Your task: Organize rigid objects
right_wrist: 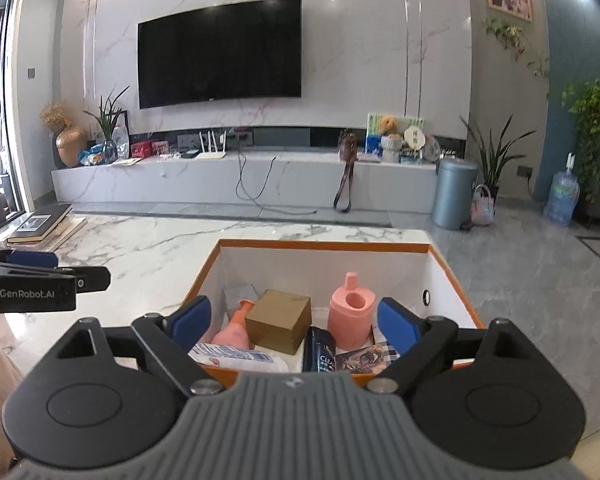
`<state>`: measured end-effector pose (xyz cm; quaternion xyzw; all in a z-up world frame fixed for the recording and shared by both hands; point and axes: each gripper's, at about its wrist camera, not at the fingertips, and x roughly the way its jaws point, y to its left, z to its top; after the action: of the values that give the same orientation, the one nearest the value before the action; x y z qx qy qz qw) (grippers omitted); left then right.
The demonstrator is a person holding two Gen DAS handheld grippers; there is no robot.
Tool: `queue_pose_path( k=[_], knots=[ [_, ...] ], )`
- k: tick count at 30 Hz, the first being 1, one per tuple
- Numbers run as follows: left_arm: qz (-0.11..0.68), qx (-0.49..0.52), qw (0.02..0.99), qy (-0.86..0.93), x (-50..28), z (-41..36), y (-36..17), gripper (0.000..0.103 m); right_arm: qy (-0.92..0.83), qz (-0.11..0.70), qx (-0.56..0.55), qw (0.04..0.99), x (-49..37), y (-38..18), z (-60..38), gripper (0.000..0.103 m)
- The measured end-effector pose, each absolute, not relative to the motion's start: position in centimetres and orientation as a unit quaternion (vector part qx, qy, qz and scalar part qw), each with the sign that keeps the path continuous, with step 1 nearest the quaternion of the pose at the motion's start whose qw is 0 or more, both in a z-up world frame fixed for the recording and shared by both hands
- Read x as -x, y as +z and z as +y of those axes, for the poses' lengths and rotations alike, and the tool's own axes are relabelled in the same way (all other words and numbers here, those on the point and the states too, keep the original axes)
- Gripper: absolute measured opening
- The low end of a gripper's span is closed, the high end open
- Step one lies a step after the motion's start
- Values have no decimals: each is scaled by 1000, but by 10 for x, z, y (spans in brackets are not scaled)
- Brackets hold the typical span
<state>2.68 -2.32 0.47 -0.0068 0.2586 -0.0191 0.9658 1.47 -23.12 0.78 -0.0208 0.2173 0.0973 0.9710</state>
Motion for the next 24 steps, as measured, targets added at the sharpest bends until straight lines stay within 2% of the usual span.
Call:
queue_pose_path(
  k=[5, 13, 24],
  knots=[
    [260, 14, 965, -14, -17, -17, -7, 94, 96, 217, 20, 971, -11, -9, -231, 90],
    [240, 19, 970, 7, -8, -5, -15, 94, 88, 226, 14, 970, -10, -16, -234, 99],
    [256, 18, 967, 2, -13, -3, -28, 95, 72, 260, 6, 963, -23, -30, -233, 99]
  ],
)
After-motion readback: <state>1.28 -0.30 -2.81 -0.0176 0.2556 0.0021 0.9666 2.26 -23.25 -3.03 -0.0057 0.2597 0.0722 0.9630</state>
